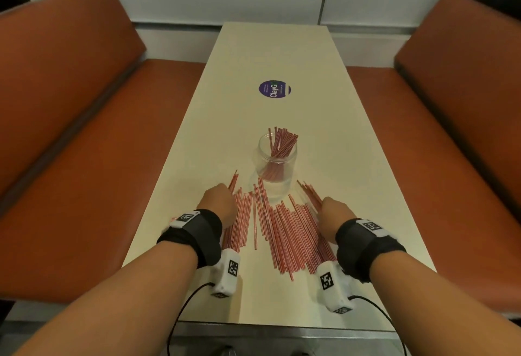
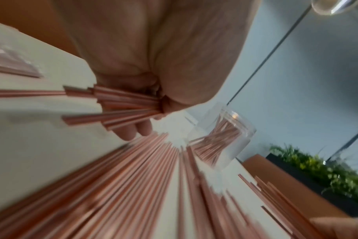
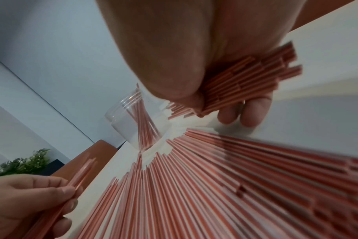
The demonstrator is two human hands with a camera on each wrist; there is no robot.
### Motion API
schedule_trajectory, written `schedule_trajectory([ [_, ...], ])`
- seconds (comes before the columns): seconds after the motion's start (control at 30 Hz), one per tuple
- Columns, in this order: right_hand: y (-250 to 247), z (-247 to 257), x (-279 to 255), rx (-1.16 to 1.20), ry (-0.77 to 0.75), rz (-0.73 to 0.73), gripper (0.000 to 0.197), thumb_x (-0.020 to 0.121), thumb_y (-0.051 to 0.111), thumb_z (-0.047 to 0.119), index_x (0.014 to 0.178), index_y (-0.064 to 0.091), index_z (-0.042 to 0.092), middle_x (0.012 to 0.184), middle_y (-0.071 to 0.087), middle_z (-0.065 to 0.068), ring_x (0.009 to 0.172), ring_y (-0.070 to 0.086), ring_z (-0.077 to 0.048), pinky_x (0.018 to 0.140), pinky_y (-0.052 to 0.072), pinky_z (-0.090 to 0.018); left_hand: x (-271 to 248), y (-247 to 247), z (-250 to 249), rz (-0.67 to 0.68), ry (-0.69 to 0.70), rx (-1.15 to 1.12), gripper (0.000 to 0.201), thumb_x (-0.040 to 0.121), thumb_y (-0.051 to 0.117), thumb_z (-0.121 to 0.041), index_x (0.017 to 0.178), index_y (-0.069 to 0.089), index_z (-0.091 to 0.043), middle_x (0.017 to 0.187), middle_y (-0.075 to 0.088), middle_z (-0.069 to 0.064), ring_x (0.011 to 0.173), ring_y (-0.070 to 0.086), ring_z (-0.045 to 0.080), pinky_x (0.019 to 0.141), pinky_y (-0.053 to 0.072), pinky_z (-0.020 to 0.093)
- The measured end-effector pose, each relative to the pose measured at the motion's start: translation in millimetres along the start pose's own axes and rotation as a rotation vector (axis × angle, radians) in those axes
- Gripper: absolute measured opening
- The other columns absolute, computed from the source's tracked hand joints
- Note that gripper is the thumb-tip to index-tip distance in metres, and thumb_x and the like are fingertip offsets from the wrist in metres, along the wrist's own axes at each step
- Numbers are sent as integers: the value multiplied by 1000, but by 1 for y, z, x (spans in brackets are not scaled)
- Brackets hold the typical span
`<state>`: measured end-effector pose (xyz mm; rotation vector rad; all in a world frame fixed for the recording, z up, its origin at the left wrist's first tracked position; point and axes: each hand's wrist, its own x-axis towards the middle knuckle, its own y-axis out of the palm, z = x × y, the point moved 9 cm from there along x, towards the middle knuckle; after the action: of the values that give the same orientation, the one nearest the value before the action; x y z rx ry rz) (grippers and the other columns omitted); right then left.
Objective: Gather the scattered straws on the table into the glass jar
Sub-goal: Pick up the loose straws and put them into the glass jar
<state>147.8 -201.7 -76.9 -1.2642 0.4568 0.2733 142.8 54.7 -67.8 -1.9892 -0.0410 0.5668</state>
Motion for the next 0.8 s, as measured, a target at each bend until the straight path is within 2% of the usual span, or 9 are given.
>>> schedule_trajectory([
  [0.1, -12, -2, 7, 78, -12, -30, 27, 96, 45, 10, 122, 47, 3, 118, 60, -15, 103, 61, -29, 85, 49, -33, 12, -21, -15, -74, 55, -272, 16, 97, 46, -14, 111, 48, -8, 108, 59, 14, 89, 59, 26, 76, 51, 35],
  [0.17, -20, -1, 12, 146, -29, -36, 27, 98, 41, 10, 123, 46, 1, 116, 59, -16, 97, 59, -27, 83, 48, -32, 22, -40, -37, -102, 116, -588, 12, 99, 37, -19, 102, 48, -14, 104, 58, 18, 78, 54, 23, 69, 49, 36],
  [0.27, -31, 2, 20, 244, -50, -49, 27, 99, 37, 11, 122, 44, -1, 102, 56, -14, 85, 52, -23, 73, 41, -29, 31, -71, -86, -76, 206, -1039, 13, 101, 33, -19, 99, 45, -15, 85, 51, 4, 61, 42, 13, 55, 40, 30],
  [0.33, -37, 2, 24, 313, -59, -69, 26, 100, 35, 13, 120, 45, -1, 96, 53, -11, 81, 51, -23, 65, 38, -27, 30, -89, -124, -48, 292, -1222, 12, 102, 35, -19, 101, 46, -14, 75, 43, -2, 56, 36, 9, 52, 36, 24],
  [0.37, -40, 2, 24, 349, -66, -87, 27, 101, 35, 15, 119, 46, -1, 95, 53, -10, 80, 51, -22, 61, 37, -28, 30, -93, -141, -42, 342, -1241, 14, 103, 34, -19, 99, 47, -15, 72, 40, -3, 56, 35, 9, 53, 35, 25],
  [0.43, -46, 1, 24, 391, -92, -129, 30, 102, 33, 23, 116, 47, 1, 93, 54, -9, 77, 52, -22, 62, 37, -29, 32, -88, -163, -21, 413, -1163, 19, 102, 33, -16, 91, 47, -18, 73, 38, -2, 60, 37, 11, 59, 37, 26],
  [0.57, -53, -3, 22, 426, -155, -168, 33, 103, 31, 31, 114, 50, 6, 93, 59, -8, 80, 55, -24, 70, 40, -30, 41, -50, -162, 50, 369, -934, 24, 98, 34, -5, 88, 52, -18, 75, 51, 1, 70, 48, 16, 74, 46, 30],
  [0.7, -52, -6, 25, 501, -182, -153, 32, 103, 31, 31, 114, 49, 8, 96, 59, -7, 83, 55, -23, 73, 41, -31, 43, -39, -157, 47, 324, -865, 17, 97, 41, -1, 102, 55, -10, 88, 62, 8, 75, 58, 15, 78, 52, 26],
  [0.8, -46, -2, 29, 613, -196, -123, 28, 102, 32, 32, 111, 49, 12, 85, 55, -1, 69, 51, -16, 70, 44, -35, 38, -49, -168, 11, 406, -739, 22, 97, 46, -8, 117, 56, -7, 104, 62, 6, 95, 62, 18, 85, 50, 23],
])
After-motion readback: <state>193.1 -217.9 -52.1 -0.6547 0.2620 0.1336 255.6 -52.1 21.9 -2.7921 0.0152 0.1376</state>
